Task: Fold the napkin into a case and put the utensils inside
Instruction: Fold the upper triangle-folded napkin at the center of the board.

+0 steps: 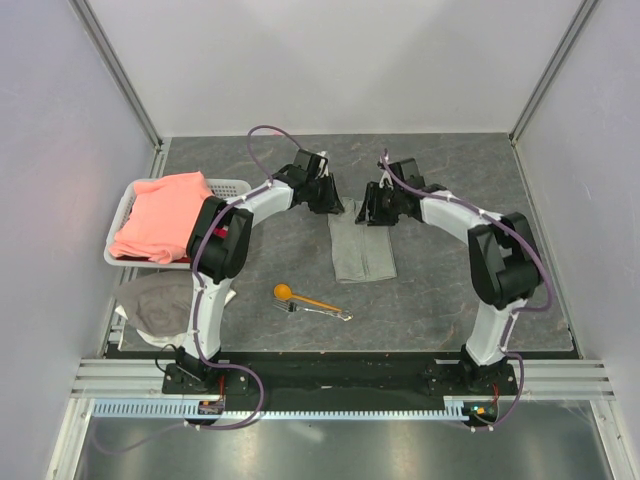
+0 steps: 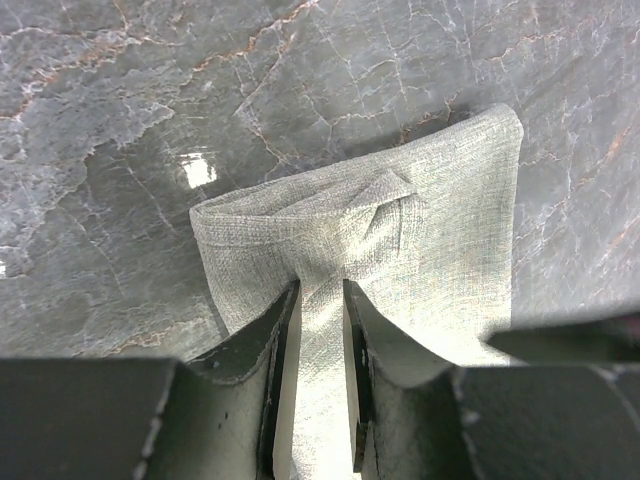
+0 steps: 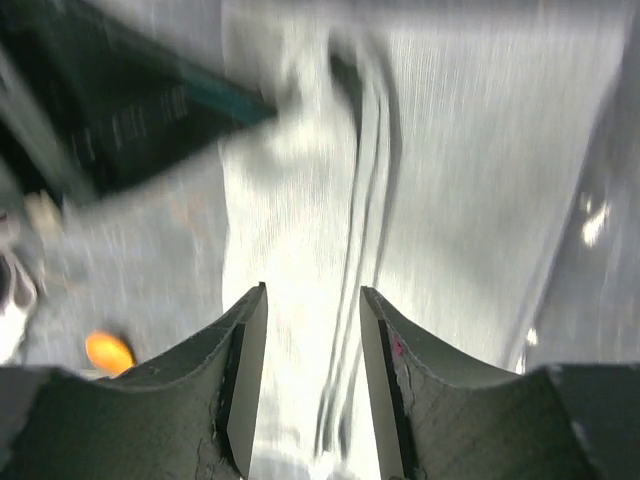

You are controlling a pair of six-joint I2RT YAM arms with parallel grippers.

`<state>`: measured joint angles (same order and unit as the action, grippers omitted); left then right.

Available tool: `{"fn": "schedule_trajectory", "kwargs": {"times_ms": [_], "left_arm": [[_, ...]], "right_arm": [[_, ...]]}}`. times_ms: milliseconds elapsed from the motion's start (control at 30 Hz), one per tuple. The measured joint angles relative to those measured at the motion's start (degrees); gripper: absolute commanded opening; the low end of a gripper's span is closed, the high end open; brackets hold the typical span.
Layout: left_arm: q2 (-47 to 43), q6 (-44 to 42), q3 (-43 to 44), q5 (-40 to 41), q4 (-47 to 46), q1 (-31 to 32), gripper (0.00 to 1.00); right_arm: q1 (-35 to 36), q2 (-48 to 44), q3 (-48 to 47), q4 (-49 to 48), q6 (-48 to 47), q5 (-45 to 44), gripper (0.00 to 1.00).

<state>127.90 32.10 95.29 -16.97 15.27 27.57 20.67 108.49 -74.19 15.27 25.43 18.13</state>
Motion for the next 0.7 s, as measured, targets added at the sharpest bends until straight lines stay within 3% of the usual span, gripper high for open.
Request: {"fn": "schedule_trajectory", "kwargs": {"times_ms": [233,567,700], "left_arm": [[0.00,0.28,-0.57,-0.11,-0.87,0.26,0.30],[0.00,0.61,-1.51,-0.13,-0.94,0.31,0.30],[0.00,0.66,-1.51,-0.13,-0.96,0.31,0.30]], "right_arm": [[4.92,-8.76,12.44,2.16,0.81,-1.49,0.33],[9.11,-10.95,17.86,3.56,1.79,-4.76,0.32],[9.14,-11.23,18.14,3.41,1.79,-5.16,0.25]]}}
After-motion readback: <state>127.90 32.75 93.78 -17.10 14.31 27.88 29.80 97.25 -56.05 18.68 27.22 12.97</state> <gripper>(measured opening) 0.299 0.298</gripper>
